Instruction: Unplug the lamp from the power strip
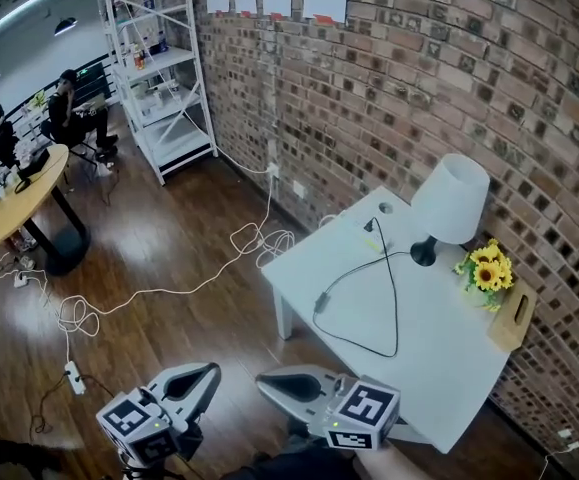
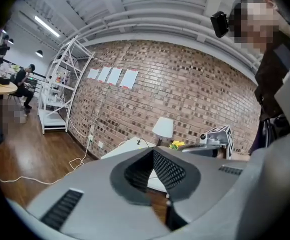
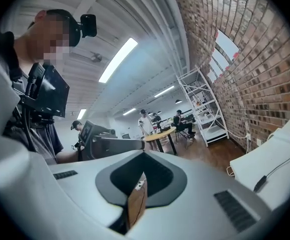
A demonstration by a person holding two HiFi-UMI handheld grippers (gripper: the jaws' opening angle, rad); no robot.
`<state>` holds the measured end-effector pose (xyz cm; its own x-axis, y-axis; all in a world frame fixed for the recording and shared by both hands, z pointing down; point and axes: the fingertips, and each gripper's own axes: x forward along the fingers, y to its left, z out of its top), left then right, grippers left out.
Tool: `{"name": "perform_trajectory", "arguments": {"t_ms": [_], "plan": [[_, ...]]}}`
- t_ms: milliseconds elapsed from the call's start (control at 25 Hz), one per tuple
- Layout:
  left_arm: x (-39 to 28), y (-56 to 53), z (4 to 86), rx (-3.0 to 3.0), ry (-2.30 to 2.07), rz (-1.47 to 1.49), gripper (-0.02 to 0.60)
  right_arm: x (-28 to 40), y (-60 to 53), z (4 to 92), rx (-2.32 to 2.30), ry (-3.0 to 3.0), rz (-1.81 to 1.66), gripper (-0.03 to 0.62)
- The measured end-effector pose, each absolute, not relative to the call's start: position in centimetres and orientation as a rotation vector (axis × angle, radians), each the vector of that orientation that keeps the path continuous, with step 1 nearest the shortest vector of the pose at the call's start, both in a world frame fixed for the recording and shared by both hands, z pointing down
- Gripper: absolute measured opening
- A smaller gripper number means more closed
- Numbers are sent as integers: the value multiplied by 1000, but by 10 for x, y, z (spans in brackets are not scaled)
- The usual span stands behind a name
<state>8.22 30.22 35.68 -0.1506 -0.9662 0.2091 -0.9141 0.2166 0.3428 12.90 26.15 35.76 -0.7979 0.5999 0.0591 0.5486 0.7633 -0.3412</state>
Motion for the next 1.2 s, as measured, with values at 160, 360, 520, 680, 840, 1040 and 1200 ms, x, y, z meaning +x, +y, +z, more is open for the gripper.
{"name": "perform_trajectory", "arguments": {"t_ms": [160, 360, 520, 680, 840, 1040, 1200], "plan": [[71, 285, 357, 1725, -2130, -156, 21, 117, 246, 358, -962, -2791, 451, -11], [63, 260, 355, 1714, -2141, -141, 21, 107, 219, 359, -989, -2776, 498, -11], [55, 242, 356, 1694, -2145, -110, 21, 98, 196, 360, -1003, -2762, 528, -11], [48, 228, 353, 1678, -2165, -87, 21, 86, 181, 358, -1040, -2753, 532, -11], [44, 218, 352, 1660, -2169, -65, 21, 82, 181, 357, -1095, -2731, 523, -11], [38, 199, 350, 1684, -2169, -45, 21, 76, 171, 357, -1108, -2733, 515, -11], [29, 182, 353, 1726, -2144, -49, 21, 69, 158, 360, -1073, -2737, 498, -11]]}}
